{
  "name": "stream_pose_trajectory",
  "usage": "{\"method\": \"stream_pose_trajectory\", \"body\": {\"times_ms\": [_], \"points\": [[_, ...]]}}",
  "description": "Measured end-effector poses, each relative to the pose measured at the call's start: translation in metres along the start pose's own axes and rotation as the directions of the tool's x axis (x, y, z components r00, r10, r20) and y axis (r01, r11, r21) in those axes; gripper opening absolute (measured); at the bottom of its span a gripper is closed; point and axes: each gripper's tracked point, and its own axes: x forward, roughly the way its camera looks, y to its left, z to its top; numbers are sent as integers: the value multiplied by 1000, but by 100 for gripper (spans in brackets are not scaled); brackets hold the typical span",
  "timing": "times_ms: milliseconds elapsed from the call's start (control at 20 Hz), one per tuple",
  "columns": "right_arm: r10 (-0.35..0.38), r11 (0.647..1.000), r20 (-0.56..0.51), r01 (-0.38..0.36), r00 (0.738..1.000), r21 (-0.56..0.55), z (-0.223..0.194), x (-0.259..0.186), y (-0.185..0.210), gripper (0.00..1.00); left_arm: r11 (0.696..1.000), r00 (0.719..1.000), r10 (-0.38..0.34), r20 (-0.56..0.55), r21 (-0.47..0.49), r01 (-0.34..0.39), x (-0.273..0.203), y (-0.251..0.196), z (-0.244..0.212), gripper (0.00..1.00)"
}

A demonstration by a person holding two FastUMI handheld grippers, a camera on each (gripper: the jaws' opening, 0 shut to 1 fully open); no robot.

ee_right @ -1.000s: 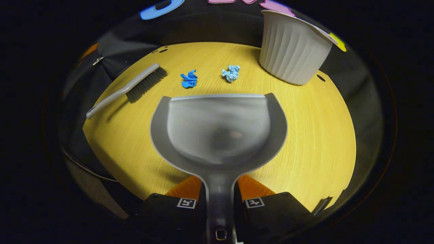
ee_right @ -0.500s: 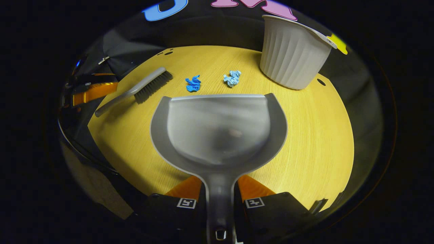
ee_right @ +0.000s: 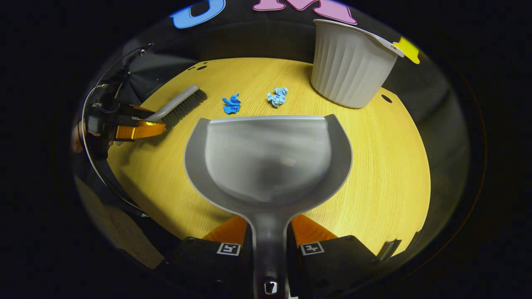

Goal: Pick up the small broom and dustpan from the desktop, sweep the trash into the dustpan with the broom, and then empty the trash into the garbage bin.

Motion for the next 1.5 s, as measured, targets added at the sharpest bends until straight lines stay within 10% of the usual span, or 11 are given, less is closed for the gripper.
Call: {"method": "stream_pose_trajectory", "body": {"times_ms": [450,800,1000,1500], "points": [[-9,996,-44,6,999,-84,-3,-1,-1,37,999,998,-30,-53,-17,29,19,-6,-14,73],[-7,992,-80,-3,997,-126,11,-3,-5,37,997,996,-51,-77,61,56,25,-8,-4,32],[2,989,-107,-18,994,-148,17,2,-3,37,992,999,-2,-51,128,8,32,1,25,28],[10,987,-166,-37,986,-159,20,18,-14,37,963,987,-144,73,242,123,79,-34,150,27]]}}
